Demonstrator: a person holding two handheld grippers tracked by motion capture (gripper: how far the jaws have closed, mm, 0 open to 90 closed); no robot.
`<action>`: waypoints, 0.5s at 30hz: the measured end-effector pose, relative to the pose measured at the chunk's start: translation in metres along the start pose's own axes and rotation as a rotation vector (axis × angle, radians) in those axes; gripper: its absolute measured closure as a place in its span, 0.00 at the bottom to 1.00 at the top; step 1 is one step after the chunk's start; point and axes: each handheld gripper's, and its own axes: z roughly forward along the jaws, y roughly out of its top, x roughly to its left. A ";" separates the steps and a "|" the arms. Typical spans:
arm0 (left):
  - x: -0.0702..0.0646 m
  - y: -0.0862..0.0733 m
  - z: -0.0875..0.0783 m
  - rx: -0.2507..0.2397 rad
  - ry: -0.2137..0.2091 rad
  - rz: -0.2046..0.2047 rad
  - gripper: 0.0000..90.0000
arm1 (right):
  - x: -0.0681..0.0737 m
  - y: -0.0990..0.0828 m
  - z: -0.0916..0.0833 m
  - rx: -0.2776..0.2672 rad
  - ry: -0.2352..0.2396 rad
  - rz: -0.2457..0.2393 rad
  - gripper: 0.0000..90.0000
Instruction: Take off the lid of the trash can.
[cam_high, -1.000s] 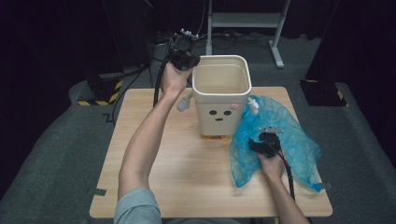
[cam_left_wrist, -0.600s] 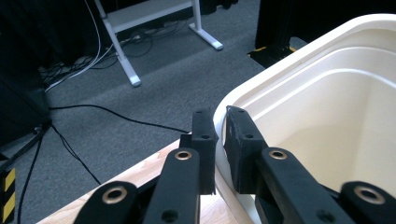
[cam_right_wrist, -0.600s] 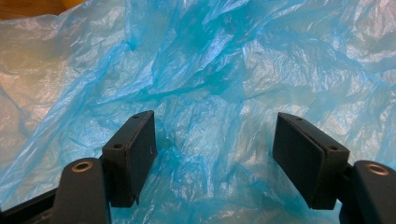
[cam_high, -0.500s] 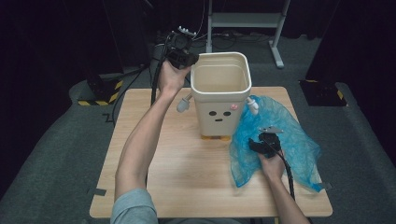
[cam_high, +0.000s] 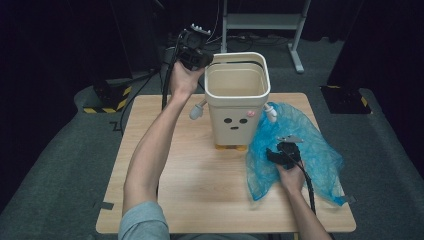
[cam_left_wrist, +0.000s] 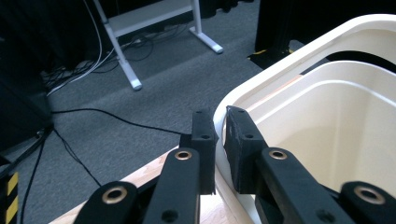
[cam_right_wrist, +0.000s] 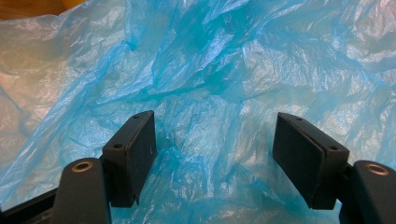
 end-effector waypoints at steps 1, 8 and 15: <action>0.000 0.000 0.000 0.000 0.000 0.000 0.91 | 0.000 0.000 0.000 0.000 0.000 0.000 0.33; 0.004 0.000 0.000 0.011 -0.017 -0.016 0.92 | 0.000 0.000 0.000 -0.001 0.006 -0.002 0.34; 0.003 0.004 -0.005 -0.011 -0.014 -0.014 0.92 | 0.000 0.000 0.000 -0.001 0.009 -0.001 0.34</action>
